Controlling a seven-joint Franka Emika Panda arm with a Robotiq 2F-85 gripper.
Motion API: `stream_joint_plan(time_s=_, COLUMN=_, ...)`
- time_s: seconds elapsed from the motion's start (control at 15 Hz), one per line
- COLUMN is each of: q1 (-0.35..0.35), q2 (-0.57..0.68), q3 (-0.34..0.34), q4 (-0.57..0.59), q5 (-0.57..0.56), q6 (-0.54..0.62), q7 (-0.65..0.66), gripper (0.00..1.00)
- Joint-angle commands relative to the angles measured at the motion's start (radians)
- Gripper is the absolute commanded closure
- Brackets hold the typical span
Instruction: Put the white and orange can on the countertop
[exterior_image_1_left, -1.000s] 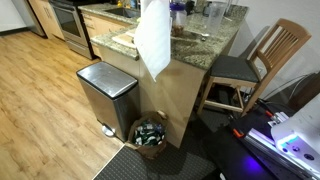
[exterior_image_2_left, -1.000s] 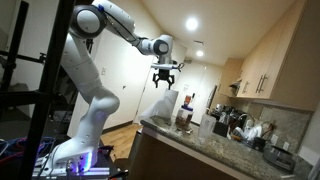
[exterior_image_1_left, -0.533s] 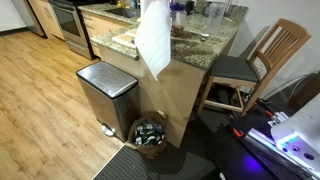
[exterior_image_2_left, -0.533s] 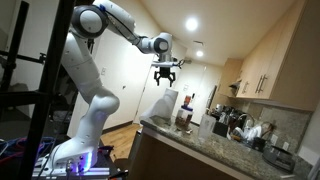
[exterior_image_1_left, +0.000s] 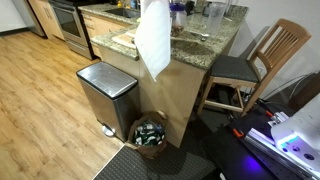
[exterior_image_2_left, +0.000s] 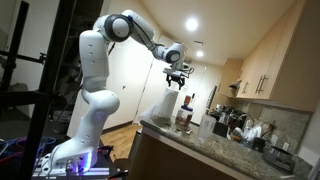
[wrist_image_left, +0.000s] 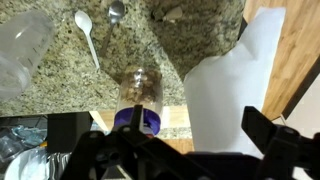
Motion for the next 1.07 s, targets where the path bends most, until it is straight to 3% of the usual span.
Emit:
stream_joint_plan(time_s=0.0, q1=-0.031, q2=0.199, q3=0.044, q4=0.219, q5=0.007, q6=0.016, q7=0.090, gripper=0.00)
stream_joint_plan(time_s=0.07, q1=-0.032, q2=0.110, q3=0.038, q4=0.110, q5=0.015, q6=0.022, q7=0.047, gripper=0.00)
stream_joint_plan(time_s=0.4, q1=-0.049, q2=0.234, q3=0.067, q4=0.220, q5=-0.018, q6=0.035, q7=0.123, gripper=0.00)
stream_joint_plan(time_s=0.73, q1=-0.053, q2=0.417, q3=0.093, q4=0.314, q5=0.050, q6=0.247, q7=0.259, gripper=0.00)
stream_joint_plan(time_s=1.0, q1=-0.057, q2=0.560, q3=0.093, q4=0.432, q5=-0.085, q6=0.392, q7=0.475, gripper=0.00)
